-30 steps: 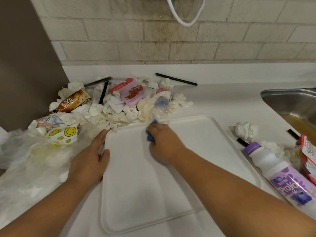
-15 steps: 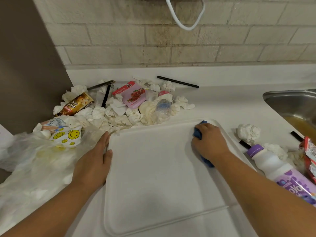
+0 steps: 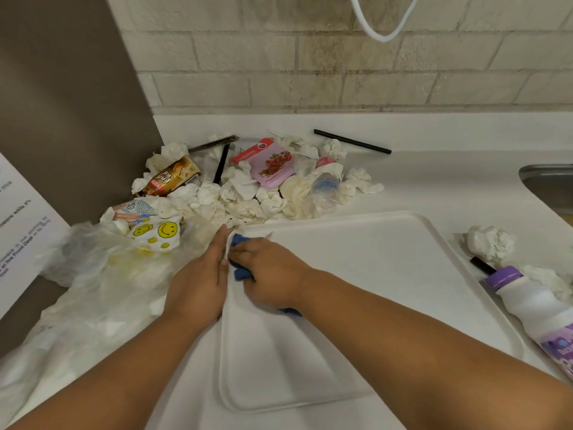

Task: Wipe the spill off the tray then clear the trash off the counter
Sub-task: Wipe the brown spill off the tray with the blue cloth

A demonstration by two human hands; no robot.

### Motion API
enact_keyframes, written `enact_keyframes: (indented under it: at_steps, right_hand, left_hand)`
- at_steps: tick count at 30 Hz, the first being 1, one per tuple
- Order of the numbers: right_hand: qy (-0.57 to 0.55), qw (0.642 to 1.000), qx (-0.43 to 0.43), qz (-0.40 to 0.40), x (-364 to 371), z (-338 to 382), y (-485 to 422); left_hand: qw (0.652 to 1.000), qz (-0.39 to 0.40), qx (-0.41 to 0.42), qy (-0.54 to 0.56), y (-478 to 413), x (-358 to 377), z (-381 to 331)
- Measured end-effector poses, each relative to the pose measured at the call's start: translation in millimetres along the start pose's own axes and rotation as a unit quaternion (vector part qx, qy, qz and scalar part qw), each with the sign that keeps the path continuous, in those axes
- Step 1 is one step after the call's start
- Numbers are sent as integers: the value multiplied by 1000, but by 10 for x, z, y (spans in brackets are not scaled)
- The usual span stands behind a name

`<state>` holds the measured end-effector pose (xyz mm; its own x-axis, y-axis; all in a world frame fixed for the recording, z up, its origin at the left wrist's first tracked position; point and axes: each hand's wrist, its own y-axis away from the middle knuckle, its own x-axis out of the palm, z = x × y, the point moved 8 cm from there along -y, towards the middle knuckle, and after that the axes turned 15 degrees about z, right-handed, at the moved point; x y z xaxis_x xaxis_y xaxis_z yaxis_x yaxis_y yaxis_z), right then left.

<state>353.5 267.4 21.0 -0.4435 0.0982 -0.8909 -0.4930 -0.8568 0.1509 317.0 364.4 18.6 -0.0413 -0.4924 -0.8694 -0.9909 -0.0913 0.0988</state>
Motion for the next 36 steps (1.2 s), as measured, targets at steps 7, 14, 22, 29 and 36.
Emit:
enact_keyframes:
  at_steps: [7, 14, 22, 29, 36]
  right_hand:
    - [-59, 990, -130, -9, 181, 407, 652]
    - [-103, 994, -23, 13, 27, 165, 536]
    - [-103, 979, -171, 46, 282, 628, 1000]
    - [-235, 964, -69, 100, 108, -18, 1690]
    - [-139, 983, -107, 61, 173, 371, 1505]
  left_hand:
    - [1000, 9, -7, 11, -29, 22, 25]
    - [1000, -1, -3, -1, -13, 11, 3]
    - [1000, -18, -3, -2, 27, -37, -72]
    - [1000, -18, 3, -10, 16, -21, -40]
    - [999, -29, -3, -25, 8, -9, -56]
